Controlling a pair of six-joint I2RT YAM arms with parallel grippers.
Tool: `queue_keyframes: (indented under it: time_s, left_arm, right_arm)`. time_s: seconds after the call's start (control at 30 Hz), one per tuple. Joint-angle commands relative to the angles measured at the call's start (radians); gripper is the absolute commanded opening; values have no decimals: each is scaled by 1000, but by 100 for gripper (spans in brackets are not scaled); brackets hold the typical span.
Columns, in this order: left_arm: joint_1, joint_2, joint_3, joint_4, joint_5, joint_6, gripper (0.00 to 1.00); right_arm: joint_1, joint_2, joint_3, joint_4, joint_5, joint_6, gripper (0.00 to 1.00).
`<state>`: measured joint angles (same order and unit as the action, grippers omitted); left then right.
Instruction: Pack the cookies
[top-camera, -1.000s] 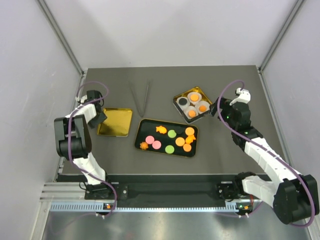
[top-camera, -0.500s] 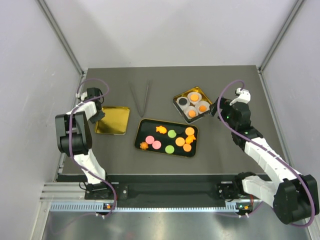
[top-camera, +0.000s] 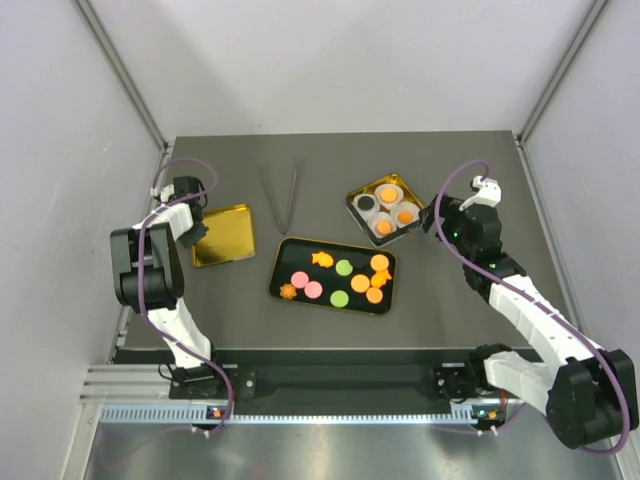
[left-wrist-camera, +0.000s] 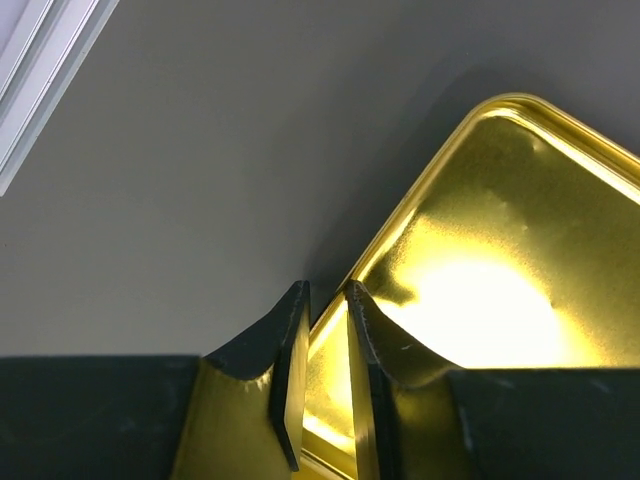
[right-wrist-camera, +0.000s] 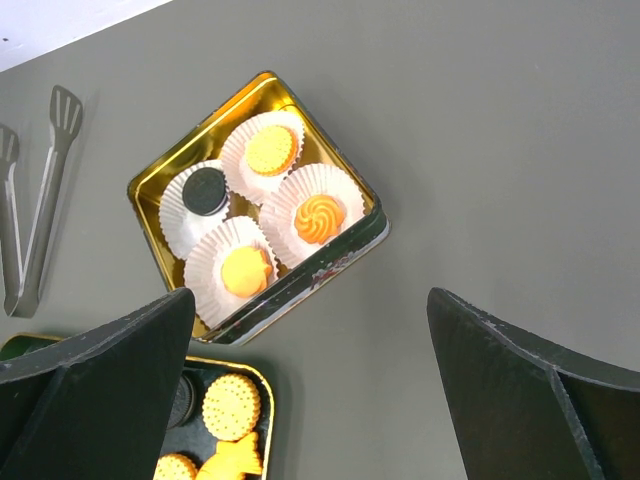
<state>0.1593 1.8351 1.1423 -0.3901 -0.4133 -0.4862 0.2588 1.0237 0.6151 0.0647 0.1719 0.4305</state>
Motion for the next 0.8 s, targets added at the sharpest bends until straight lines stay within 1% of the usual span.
queue_keyframes:
  time_s: [0.0, 0.1, 0.23, 0.3, 0.33, 0.47, 0.6, 0.63, 0.67, 0.77]
  left_arm:
    - [9, -25, -21, -6, -7, -8, 25]
    - [8, -19, -23, -3, -2, -5, 22]
    - [9, -19, -16, -9, -1, 4, 15]
    - [9, -20, -10, -16, -1, 11, 12]
    - [9, -22, -9, -19, -1, 11, 9]
    - [9, -30, -6, -30, 4, 17, 0]
    - [9, -56, 7, -71, 18, 9, 0]
    - [9, -62, 13, -84, 25, 3, 0]
    - [11, -66, 19, -93, 28, 1, 0]
    - [9, -91, 51, -153, 34, -2, 0]
  right_arm:
    - [-10, -24, 3, 30, -8, -3, 100]
    - [-10, -24, 3, 30, -9, -4, 100]
    - [-12, -20, 5, 30, -11, -3, 100]
    - [-9, -20, 5, 30, -15, -3, 100]
    - [-10, -19, 5, 30, -15, -1, 100]
    - [-10, -10, 5, 37, -38, -2, 100]
    - [-10, 7, -12, 89, -146, 4, 100]
    - [-10, 15, -18, 131, -166, 7, 100]
    - [-10, 35, -23, 147, -231, 10, 100]
    - [13, 90, -23, 219, -339, 22, 100]
